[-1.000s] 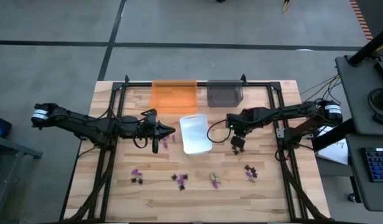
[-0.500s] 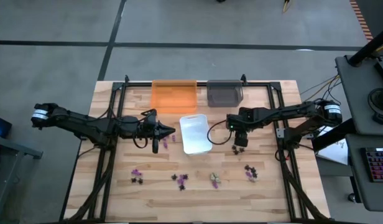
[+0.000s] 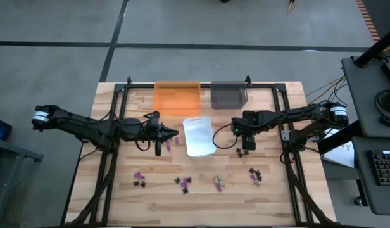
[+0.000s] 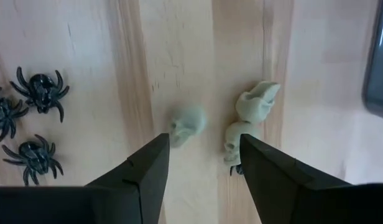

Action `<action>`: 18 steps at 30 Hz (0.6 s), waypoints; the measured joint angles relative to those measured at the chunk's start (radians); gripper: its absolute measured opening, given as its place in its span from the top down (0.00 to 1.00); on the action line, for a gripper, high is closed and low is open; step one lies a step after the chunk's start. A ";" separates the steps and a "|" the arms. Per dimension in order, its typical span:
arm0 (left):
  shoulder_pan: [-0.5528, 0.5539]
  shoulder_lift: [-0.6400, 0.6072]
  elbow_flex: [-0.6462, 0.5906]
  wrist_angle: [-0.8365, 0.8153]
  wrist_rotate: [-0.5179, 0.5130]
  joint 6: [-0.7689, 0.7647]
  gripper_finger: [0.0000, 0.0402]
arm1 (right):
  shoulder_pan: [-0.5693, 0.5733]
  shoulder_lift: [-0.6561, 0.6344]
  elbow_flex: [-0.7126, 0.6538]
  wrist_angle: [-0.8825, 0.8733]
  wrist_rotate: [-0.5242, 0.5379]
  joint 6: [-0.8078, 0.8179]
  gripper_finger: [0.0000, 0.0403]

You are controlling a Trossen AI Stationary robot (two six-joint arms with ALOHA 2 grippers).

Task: Sort Halloween decoration
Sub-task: Put the white skull toy into the white bin

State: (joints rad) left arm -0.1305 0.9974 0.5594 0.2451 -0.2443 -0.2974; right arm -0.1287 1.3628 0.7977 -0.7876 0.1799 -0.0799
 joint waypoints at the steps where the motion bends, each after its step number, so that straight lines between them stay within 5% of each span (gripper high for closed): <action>1: 0.000 0.000 0.000 0.000 0.000 0.000 1.00 | 0.000 0.000 -0.001 0.005 -0.006 0.001 0.53; 18: 0.000 0.000 -0.001 0.001 0.000 0.000 1.00 | 0.000 0.009 -0.036 0.070 -0.024 0.027 0.54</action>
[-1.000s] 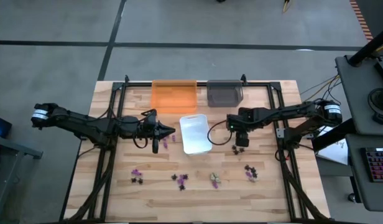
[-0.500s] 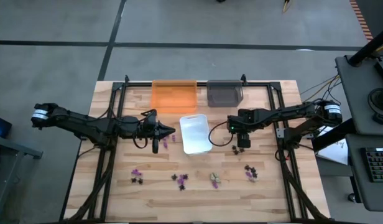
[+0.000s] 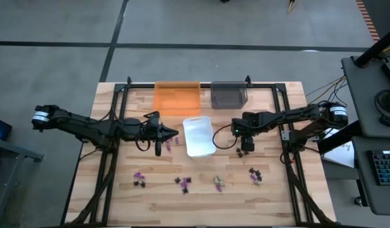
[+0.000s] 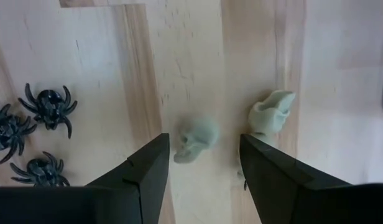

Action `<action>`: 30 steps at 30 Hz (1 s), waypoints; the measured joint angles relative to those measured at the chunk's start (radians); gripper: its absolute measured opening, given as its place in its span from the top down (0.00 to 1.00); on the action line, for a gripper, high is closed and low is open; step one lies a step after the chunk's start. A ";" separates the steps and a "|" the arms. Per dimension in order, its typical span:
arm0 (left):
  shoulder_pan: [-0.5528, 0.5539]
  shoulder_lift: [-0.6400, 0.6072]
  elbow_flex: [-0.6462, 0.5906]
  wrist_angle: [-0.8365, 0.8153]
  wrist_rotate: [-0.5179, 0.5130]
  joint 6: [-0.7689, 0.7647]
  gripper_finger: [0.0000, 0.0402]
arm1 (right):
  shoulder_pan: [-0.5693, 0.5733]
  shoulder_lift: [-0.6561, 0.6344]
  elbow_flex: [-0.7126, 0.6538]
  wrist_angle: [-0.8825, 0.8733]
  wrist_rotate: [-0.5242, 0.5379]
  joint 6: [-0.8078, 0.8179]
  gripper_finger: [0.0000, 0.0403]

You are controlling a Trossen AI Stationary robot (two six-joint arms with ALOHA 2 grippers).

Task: Sort Halloween decoration
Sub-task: Put the white skull toy into the white bin

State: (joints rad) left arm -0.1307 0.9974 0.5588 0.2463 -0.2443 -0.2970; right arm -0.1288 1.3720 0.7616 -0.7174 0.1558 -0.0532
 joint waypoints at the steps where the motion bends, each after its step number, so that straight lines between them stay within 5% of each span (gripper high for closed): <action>1: 0.000 0.000 -0.001 0.001 0.000 0.000 1.00 | 0.000 0.009 -0.003 0.002 0.000 0.002 0.54; 18: 0.000 0.000 -0.008 0.000 0.000 0.000 1.00 | 0.000 0.107 -0.005 0.019 0.000 0.001 0.54; 30: 0.000 0.000 -0.008 0.000 0.000 0.000 1.00 | 0.000 0.107 -0.007 0.037 -0.027 0.006 0.80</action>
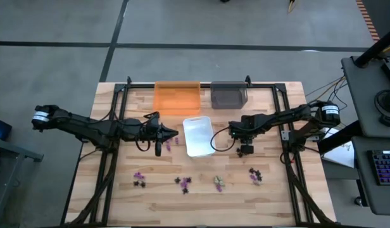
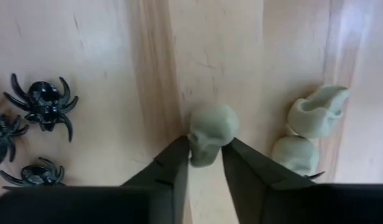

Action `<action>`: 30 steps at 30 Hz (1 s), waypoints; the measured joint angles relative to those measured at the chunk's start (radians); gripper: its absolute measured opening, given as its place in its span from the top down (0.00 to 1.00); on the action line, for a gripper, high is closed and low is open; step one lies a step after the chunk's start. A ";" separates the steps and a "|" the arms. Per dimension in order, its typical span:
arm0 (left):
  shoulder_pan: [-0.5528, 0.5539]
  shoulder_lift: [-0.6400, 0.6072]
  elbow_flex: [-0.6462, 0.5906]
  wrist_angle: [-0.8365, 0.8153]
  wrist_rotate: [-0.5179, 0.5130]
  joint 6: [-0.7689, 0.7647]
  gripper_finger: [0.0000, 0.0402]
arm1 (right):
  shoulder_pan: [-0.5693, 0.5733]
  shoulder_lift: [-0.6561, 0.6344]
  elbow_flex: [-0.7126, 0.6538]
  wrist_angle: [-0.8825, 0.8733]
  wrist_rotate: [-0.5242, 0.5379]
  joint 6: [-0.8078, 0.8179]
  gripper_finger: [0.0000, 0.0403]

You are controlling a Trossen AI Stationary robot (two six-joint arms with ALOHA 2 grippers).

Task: Sort Halloween decoration
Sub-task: Put the white skull toy into the white bin

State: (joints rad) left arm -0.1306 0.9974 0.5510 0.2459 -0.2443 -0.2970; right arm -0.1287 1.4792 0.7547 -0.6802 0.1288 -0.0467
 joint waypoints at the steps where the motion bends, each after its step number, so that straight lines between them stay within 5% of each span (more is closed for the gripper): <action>1: 0.000 0.000 0.000 0.000 0.000 0.000 1.00 | 0.000 0.000 0.000 0.001 -0.008 -0.001 0.83; 7: 0.000 0.000 0.000 0.000 0.000 0.000 1.00 | 0.000 -0.001 0.000 0.005 -0.026 -0.003 0.96; 21: 0.000 0.000 0.000 0.006 0.000 -0.001 1.00 | -0.001 -0.123 -0.001 0.035 -0.056 0.005 0.97; 30: 0.000 0.000 0.000 0.009 0.000 -0.001 1.00 | -0.001 -0.250 -0.001 0.338 -0.152 0.003 0.97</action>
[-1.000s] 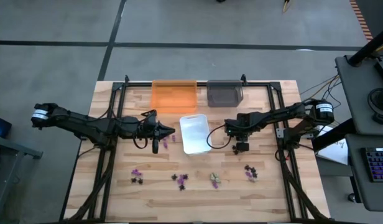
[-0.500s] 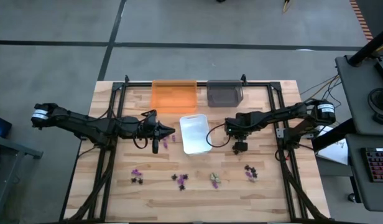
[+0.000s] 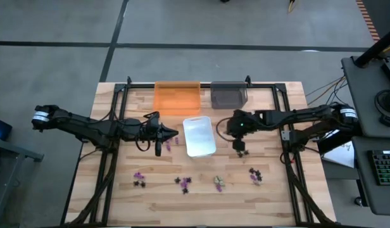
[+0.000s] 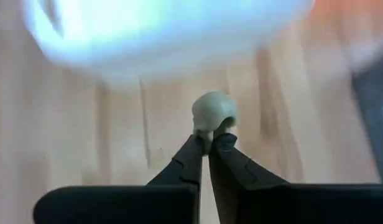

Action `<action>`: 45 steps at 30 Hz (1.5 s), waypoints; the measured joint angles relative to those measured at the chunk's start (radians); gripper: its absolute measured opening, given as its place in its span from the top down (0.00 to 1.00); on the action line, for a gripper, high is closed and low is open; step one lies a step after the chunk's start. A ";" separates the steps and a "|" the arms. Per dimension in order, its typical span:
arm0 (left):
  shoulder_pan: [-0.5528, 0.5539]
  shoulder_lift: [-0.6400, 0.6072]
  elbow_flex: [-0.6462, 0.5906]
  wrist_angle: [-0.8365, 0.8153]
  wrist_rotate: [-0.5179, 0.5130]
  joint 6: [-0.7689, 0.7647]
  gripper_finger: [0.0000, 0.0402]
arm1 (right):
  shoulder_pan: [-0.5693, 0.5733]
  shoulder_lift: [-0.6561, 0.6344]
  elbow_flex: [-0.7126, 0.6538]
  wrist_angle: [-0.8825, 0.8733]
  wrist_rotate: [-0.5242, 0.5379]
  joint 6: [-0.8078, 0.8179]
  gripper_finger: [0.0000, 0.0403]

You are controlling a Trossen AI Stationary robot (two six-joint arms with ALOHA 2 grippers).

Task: Sort Halloween decoration
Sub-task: Put the white skull toy into the white bin

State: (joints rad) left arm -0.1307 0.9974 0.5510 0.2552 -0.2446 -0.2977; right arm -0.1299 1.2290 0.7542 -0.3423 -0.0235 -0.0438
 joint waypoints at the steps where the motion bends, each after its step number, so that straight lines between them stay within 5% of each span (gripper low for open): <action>1: 0.000 0.000 0.000 0.000 -0.001 0.000 1.00 | 0.000 -0.003 0.000 0.062 -0.015 -0.002 0.97; 13: 0.000 0.000 0.000 0.025 -0.008 -0.004 1.00 | -0.003 0.173 0.001 0.737 -0.055 -0.100 0.97; 18: 0.000 0.000 0.000 0.024 -0.008 -0.007 1.00 | -0.010 0.283 0.045 0.794 -0.029 -0.068 0.97; 33: 0.000 0.000 0.000 0.033 -0.007 -0.005 1.00 | -0.010 0.458 0.448 0.071 0.025 -0.084 0.97; 45: 0.000 0.000 0.000 0.034 -0.007 -0.003 1.00 | -0.010 0.639 0.682 -0.230 0.025 -0.159 0.97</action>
State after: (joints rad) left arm -0.1307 0.9974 0.5510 0.2890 -0.2520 -0.3010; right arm -0.1402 1.8682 1.4361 -0.5721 0.0018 -0.2024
